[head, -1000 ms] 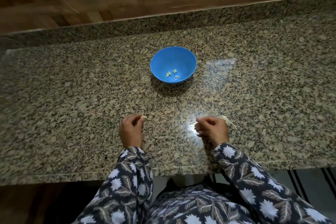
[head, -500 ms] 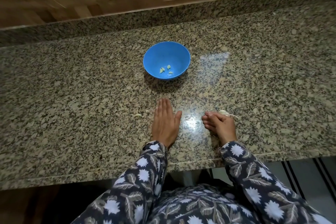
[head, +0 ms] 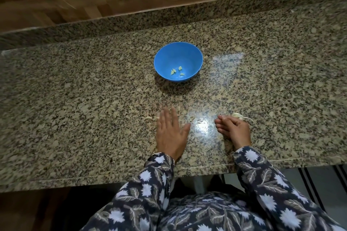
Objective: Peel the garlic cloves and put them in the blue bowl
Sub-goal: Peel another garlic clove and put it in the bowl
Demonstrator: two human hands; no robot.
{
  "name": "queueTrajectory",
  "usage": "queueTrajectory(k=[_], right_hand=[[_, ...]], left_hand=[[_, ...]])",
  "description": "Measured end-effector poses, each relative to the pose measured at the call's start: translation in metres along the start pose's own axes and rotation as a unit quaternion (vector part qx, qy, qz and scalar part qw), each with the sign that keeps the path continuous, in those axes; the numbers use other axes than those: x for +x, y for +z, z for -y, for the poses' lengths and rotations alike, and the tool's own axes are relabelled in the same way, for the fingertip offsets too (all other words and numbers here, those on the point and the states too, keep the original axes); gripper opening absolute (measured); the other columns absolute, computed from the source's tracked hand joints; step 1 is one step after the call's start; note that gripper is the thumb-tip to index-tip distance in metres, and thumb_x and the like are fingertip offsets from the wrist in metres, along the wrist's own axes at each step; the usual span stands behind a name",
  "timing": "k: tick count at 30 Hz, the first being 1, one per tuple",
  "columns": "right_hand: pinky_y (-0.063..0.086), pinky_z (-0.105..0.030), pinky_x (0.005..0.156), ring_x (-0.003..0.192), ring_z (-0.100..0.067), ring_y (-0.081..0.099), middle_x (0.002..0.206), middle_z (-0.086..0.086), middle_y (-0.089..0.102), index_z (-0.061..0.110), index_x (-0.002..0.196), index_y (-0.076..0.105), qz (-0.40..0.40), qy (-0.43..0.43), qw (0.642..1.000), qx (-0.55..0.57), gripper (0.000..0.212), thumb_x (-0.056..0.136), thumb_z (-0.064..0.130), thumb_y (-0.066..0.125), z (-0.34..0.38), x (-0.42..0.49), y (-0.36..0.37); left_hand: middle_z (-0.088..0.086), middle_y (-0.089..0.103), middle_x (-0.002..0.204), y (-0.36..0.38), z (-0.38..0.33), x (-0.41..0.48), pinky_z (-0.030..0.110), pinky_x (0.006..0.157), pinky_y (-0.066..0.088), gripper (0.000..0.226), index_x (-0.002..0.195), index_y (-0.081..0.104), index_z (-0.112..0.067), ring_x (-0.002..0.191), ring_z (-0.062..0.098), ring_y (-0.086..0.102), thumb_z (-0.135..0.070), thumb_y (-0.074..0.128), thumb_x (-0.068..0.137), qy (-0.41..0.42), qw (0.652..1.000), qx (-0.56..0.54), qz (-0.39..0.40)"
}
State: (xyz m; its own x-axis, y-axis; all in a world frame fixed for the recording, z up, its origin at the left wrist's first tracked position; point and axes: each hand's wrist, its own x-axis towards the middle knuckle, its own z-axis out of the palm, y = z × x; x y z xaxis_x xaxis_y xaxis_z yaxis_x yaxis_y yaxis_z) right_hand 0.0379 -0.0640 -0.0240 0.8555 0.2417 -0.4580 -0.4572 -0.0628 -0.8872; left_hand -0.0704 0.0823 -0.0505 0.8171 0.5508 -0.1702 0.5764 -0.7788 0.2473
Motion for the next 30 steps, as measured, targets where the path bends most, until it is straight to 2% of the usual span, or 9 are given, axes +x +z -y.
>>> queueTrajectory(k=[2, 6, 11, 15, 18, 21, 25, 27, 30], right_hand=[[0.054, -0.016, 0.059, 0.055, -0.004, 0.064, 0.082, -0.014, 0.066, 0.0, 0.102, 0.064, 0.001, 0.004, 1.0, -0.001, 0.016, 0.089, 0.005, 0.055, -0.001, 0.001, 0.0], [0.054, -0.015, 0.058, 0.055, -0.004, 0.064, 0.082, -0.015, 0.066, -0.003, 0.104, 0.063, 0.0, 0.004, 1.0, -0.006, 0.019, 0.09, 0.004, 0.054, -0.002, 0.002, -0.001], [0.053, -0.016, 0.06, 0.057, -0.006, 0.064, 0.089, -0.019, 0.065, -0.006, 0.106, 0.062, 0.004, 0.016, 1.0, 0.006, 0.021, 0.091, 0.004, 0.052, -0.002, 0.002, -0.001], [0.054, -0.018, 0.062, 0.059, -0.005, 0.066, 0.086, -0.012, 0.067, -0.007, 0.107, 0.062, 0.009, 0.014, 1.0, 0.009, 0.022, 0.091, 0.003, 0.051, -0.003, -0.001, -0.004], [0.054, -0.019, 0.064, 0.06, -0.006, 0.066, 0.09, -0.019, 0.066, -0.008, 0.107, 0.061, 0.012, 0.016, 1.0, 0.01, 0.022, 0.092, 0.003, 0.05, -0.004, -0.003, -0.006], [0.054, -0.019, 0.065, 0.058, -0.006, 0.066, 0.095, -0.021, 0.064, -0.009, 0.107, 0.06, 0.011, 0.02, 0.999, 0.023, 0.023, 0.092, 0.003, 0.048, -0.005, -0.004, -0.005], [0.054, -0.017, 0.063, 0.056, -0.005, 0.065, 0.09, -0.019, 0.064, -0.009, 0.106, 0.06, -0.001, 0.043, 0.998, 0.039, 0.022, 0.093, 0.004, 0.048, -0.006, -0.002, -0.003], [0.053, -0.016, 0.059, 0.052, -0.006, 0.063, 0.084, -0.015, 0.066, -0.006, 0.102, 0.062, -0.013, 0.054, 0.998, 0.038, 0.019, 0.092, 0.003, 0.048, -0.004, -0.002, -0.002], [0.043, -0.012, 0.038, 0.036, -0.004, 0.051, 0.065, -0.009, 0.061, -0.002, 0.083, 0.059, -0.022, 0.087, 0.994, 0.054, 0.018, 0.093, -0.002, 0.045, -0.001, 0.002, 0.004]], left_hand=[[0.005, -0.023, 0.153, 0.0, -0.001, -0.002, 0.037, 0.113, -0.016, 0.077, 0.145, -0.021, -0.016, 0.143, 0.017, -0.018, -0.064, -0.01, 0.085, 0.054, 0.998, -0.012, -0.002], [0.006, -0.021, 0.153, 0.002, 0.005, 0.008, 0.036, 0.114, -0.013, 0.079, 0.145, -0.021, -0.014, 0.142, 0.016, -0.017, -0.064, -0.013, 0.084, -0.025, 0.999, -0.026, -0.014], [-0.004, -0.012, 0.153, -0.003, -0.015, -0.005, 0.03, 0.117, -0.001, 0.065, 0.146, -0.013, -0.022, 0.141, 0.006, -0.009, -0.052, 0.016, 0.097, 0.202, 0.97, -0.133, 0.039], [0.003, -0.02, 0.154, 0.003, 0.008, -0.006, 0.032, 0.117, -0.006, 0.078, 0.145, -0.018, -0.015, 0.142, 0.01, -0.016, -0.064, 0.001, 0.088, 0.085, 0.993, -0.088, -0.005], [0.003, -0.022, 0.153, 0.01, -0.009, -0.002, 0.03, 0.116, -0.008, 0.082, 0.145, -0.019, -0.014, 0.142, 0.011, -0.017, -0.067, 0.005, 0.087, 0.114, 0.991, -0.067, 0.032], [-0.004, -0.005, 0.155, 0.005, -0.028, 0.02, 0.03, 0.118, 0.001, 0.075, 0.149, -0.001, -0.02, 0.142, 0.007, -0.004, -0.06, 0.024, 0.091, 0.188, 0.975, -0.106, 0.06], [-0.003, 0.015, 0.154, -0.002, -0.014, 0.022, 0.03, 0.118, 0.008, 0.053, 0.146, 0.028, -0.022, 0.142, 0.01, 0.009, -0.039, 0.041, 0.097, 0.321, 0.936, -0.086, 0.112], [-0.004, 0.027, 0.149, 0.0, 0.003, 0.008, 0.025, 0.114, 0.016, 0.048, 0.141, 0.037, -0.023, 0.137, 0.01, 0.024, -0.023, 0.051, 0.095, 0.352, 0.929, -0.09, 0.077], [0.002, 0.055, 0.132, 0.001, 0.036, -0.009, 0.03, 0.099, 0.042, 0.047, 0.128, 0.055, -0.019, 0.117, 0.017, 0.056, -0.012, 0.068, 0.082, 0.371, 0.927, -0.051, -0.006]])
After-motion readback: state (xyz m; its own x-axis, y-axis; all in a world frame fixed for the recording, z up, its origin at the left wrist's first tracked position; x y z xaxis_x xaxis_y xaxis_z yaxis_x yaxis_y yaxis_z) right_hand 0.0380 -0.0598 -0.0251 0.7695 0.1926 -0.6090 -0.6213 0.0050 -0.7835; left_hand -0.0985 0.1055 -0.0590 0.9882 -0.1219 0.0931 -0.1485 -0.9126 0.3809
